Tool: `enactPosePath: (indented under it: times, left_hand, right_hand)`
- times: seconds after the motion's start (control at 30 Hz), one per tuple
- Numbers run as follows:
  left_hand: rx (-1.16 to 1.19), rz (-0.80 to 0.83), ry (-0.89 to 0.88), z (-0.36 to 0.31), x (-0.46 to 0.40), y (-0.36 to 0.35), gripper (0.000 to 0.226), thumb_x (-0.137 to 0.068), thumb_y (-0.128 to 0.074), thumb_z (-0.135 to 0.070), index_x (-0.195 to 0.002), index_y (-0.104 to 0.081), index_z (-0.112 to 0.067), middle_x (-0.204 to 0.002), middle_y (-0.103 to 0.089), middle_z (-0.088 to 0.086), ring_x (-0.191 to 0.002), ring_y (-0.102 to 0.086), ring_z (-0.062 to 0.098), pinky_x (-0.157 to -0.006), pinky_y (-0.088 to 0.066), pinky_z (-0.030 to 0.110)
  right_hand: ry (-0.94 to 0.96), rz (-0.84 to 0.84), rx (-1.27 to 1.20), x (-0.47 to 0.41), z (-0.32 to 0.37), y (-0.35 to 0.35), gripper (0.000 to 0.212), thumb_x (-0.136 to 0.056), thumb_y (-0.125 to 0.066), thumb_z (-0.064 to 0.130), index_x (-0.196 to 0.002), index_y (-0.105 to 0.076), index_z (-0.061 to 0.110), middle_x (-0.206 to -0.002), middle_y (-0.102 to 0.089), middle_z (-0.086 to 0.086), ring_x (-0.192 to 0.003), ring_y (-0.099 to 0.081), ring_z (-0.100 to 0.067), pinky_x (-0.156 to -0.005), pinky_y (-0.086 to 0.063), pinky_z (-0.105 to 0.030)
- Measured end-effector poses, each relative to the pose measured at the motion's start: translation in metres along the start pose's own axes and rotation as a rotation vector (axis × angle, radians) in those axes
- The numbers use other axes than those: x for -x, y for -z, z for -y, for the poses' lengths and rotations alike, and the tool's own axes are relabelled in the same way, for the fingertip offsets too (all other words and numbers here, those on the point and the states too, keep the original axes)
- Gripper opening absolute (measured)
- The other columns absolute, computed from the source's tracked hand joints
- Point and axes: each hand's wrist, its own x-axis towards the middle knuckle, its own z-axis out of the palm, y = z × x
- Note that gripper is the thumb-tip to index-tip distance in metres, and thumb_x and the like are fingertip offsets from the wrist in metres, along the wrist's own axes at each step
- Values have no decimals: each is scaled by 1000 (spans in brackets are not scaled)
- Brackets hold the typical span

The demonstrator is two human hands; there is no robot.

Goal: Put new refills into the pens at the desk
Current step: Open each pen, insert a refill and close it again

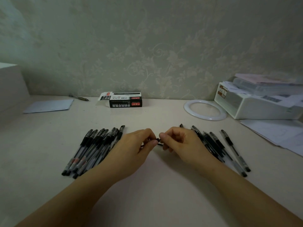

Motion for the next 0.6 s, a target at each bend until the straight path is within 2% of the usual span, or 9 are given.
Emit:
enactPosePath:
  times: [0.13,0.27,0.37,0.4,0.5,0.6]
  left_hand:
    - [16,27,-3,1,0,1,11,-94,-52,-40,-98,-55,-31,-69,-52,-15,-61,-51,-3,-53,-35,8]
    - [-15,24,-20,1,0,2,8,-96,-47,-39,-102,-51,-36,-67,-52,-8,-59,-49,5,-51,-32,14]
    - [-1,41,-18,0,0,1,10,-98,-43,-38,-105,-50,-36,-64,-52,-4,-56,-47,10,-49,-32,18]
    - [3,48,-15,0,0,1,11,-99,-41,-38,-106,-49,-36,-63,-52,-3,-54,-46,11,-48,-32,20]
    - [18,61,7,1,0,2,15,-100,-37,-37,-109,-49,-36,-62,-52,4,-51,-43,16,-50,-37,38]
    - [2,69,20,0,1,3,22,-100,-33,-36,-117,-48,-40,-63,-53,6,-53,-47,18,-55,-43,44]
  right_hand:
    - [42,18,-51,0,2,0,7,-91,-68,20,-89,-71,14,-70,-71,9,-68,-64,-2,-66,-51,-14]
    - [40,21,-103,0,2,1,3,-89,-70,16,-91,-72,16,-71,-69,9,-71,-65,-4,-69,-51,-15]
    - [25,5,-150,-1,2,1,4,-89,-70,13,-91,-72,16,-72,-68,8,-70,-66,-1,-66,-49,-11]
    - [23,-5,-161,-1,2,1,5,-89,-69,11,-91,-72,16,-72,-68,7,-68,-65,0,-64,-48,-10]
    - [14,-61,-160,-2,3,3,7,-90,-69,10,-90,-72,17,-73,-70,4,-65,-63,0,-59,-47,-10]
    - [-19,-161,-139,-4,2,6,6,-90,-69,14,-89,-72,20,-76,-70,2,-61,-60,2,-57,-46,-10]
